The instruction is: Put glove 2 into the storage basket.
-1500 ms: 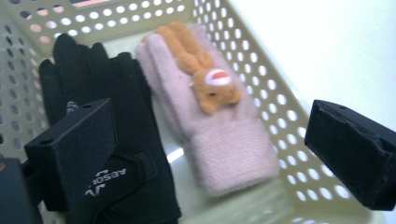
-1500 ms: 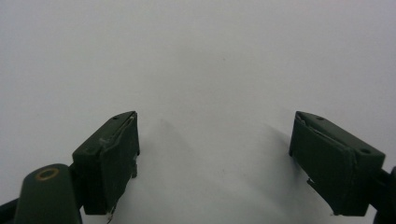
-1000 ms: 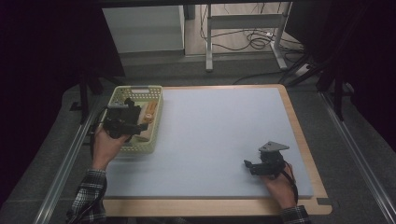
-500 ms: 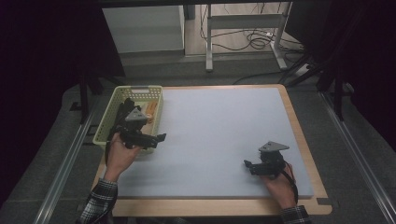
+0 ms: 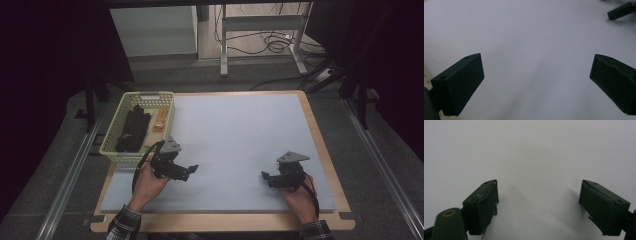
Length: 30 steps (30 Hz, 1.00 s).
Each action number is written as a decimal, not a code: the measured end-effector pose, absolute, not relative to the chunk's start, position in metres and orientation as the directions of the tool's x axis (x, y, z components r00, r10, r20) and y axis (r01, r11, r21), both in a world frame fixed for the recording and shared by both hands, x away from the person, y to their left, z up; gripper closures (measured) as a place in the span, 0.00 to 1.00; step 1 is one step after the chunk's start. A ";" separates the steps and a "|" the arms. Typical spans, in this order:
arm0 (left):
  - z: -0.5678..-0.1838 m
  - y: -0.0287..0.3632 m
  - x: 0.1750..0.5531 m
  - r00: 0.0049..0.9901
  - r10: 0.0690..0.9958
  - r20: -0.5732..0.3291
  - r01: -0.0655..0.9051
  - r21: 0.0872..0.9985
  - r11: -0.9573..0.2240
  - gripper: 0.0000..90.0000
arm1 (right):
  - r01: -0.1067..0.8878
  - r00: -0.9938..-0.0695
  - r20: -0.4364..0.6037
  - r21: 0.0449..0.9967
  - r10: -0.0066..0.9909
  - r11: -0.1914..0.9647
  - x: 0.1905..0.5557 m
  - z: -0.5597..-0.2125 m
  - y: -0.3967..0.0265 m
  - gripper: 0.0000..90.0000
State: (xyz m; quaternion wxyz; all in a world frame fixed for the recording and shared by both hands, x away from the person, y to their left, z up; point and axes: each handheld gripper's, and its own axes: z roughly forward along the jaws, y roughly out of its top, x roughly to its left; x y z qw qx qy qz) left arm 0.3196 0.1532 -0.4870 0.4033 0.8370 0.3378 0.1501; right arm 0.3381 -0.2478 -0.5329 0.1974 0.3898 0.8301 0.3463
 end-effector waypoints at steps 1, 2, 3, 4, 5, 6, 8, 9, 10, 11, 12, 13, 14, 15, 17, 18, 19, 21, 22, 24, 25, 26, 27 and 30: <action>-0.491 0.151 0.318 0.731 0.682 -0.019 0.441 0.776 -0.452 0.00 | 0.511 -0.618 -0.057 0.729 0.784 0.456 0.338 -0.533 -0.248 0.17; -0.494 0.149 0.317 0.733 0.680 -0.014 0.439 0.773 -0.458 0.00 | 0.511 -0.618 -0.057 0.729 0.784 0.456 0.338 -0.533 -0.248 0.17; -0.498 0.146 0.316 0.735 0.678 -0.007 0.437 0.770 -0.465 0.00 | 0.511 -0.618 -0.057 0.729 0.784 0.456 0.338 -0.533 -0.248 0.17; -0.502 0.145 0.314 0.737 0.676 -0.001 0.435 0.767 -0.472 0.00 | 0.511 -0.618 -0.057 0.729 0.784 0.456 0.338 -0.533 -0.248 0.17; -0.505 0.143 0.313 0.738 0.674 0.001 0.435 0.764 -0.477 0.00 | 0.511 -0.618 -0.057 0.729 0.784 0.456 0.338 -0.533 -0.248 0.17; -0.509 0.142 0.312 0.739 0.673 -0.003 0.437 0.762 -0.477 0.00 | 0.511 -0.618 -0.057 0.729 0.784 0.456 0.338 -0.533 -0.248 0.17; -0.516 0.140 0.311 0.742 0.670 -0.011 0.443 0.758 -0.479 0.00 | 0.511 -0.618 -0.057 0.729 0.784 0.456 0.338 -0.533 -0.248 0.17; -0.519 0.139 0.310 0.742 0.670 -0.016 0.447 0.757 -0.477 0.00 | 0.511 -0.618 -0.057 0.729 0.784 0.456 0.338 -0.533 -0.248 0.17; -0.523 0.138 0.309 0.743 0.669 -0.021 0.450 0.755 -0.477 0.00 | 0.511 -0.618 -0.057 0.729 0.784 0.455 0.338 -0.533 -0.248 0.17; -0.526 0.138 0.308 0.744 0.668 -0.023 0.452 0.753 -0.478 0.00 | 0.511 -0.618 -0.056 0.729 0.784 0.455 0.338 -0.533 -0.248 0.17; -0.529 0.137 0.308 0.743 0.669 -0.025 0.457 0.749 -0.480 0.00 | 0.511 -0.618 -0.056 0.729 0.784 0.455 0.338 -0.533 -0.248 0.17; -0.532 0.137 0.307 0.743 0.669 -0.026 0.460 0.746 -0.481 0.00 | 0.511 -0.618 -0.056 0.729 0.784 0.455 0.338 -0.533 -0.248 0.17; -0.534 0.137 0.306 0.743 0.669 -0.026 0.462 0.743 -0.484 0.00 | 0.511 -0.618 -0.057 0.729 0.784 0.455 0.338 -0.533 -0.248 0.17; -0.537 0.137 0.305 0.742 0.670 -0.025 0.465 0.740 -0.487 0.00 | 0.511 -0.618 -0.057 0.729 0.784 0.456 0.338 -0.533 -0.248 0.17; -0.541 0.137 0.304 0.741 0.671 -0.025 0.470 0.734 -0.491 0.00 | 0.511 -0.618 -0.058 0.729 0.784 0.456 0.338 -0.533 -0.248 0.17; -0.543 0.137 0.304 0.741 0.671 -0.026 0.474 0.728 -0.495 0.00 | 0.511 -0.618 -0.058 0.729 0.784 0.456 0.338 -0.533 -0.248 0.17; -0.544 0.137 0.303 0.740 0.672 -0.023 0.476 0.724 -0.500 0.00 | 0.511 -0.618 -0.057 0.729 0.784 0.456 0.338 -0.533 -0.248 0.17; -0.546 0.138 0.303 0.737 0.676 -0.007 0.478 0.713 -0.513 0.00 | 0.510 -0.618 -0.058 0.729 0.784 0.456 0.338 -0.533 -0.248 0.17; -0.547 0.138 0.304 0.735 0.678 -0.005 0.480 0.709 -0.516 0.00 | 0.510 -0.618 -0.058 0.729 0.784 0.456 0.338 -0.533 -0.248 0.17; -0.549 0.138 0.305 0.733 0.680 -0.014 0.494 0.699 -0.517 0.00 | 0.510 -0.618 -0.058 0.729 0.784 0.456 0.338 -0.533 -0.248 0.17; -0.549 0.138 0.305 0.734 0.679 -0.016 0.495 0.698 -0.518 0.00 | 0.510 -0.618 -0.058 0.729 0.784 0.456 0.338 -0.533 -0.248 0.17; -0.549 0.138 0.305 0.735 0.678 -0.021 0.499 0.694 -0.519 0.00 | 0.510 -0.618 -0.058 0.729 0.784 0.456 0.338 -0.533 -0.248 0.17; -0.549 0.138 0.307 0.733 0.679 -0.033 0.508 0.691 -0.515 0.00 | 0.509 -0.618 -0.059 0.730 0.784 0.457 0.338 -0.533 -0.248 0.17; -0.550 0.139 0.307 0.734 0.678 -0.037 0.509 0.690 -0.514 0.00 | 0.509 -0.618 -0.058 0.731 0.784 0.455 0.338 -0.533 -0.248 0.17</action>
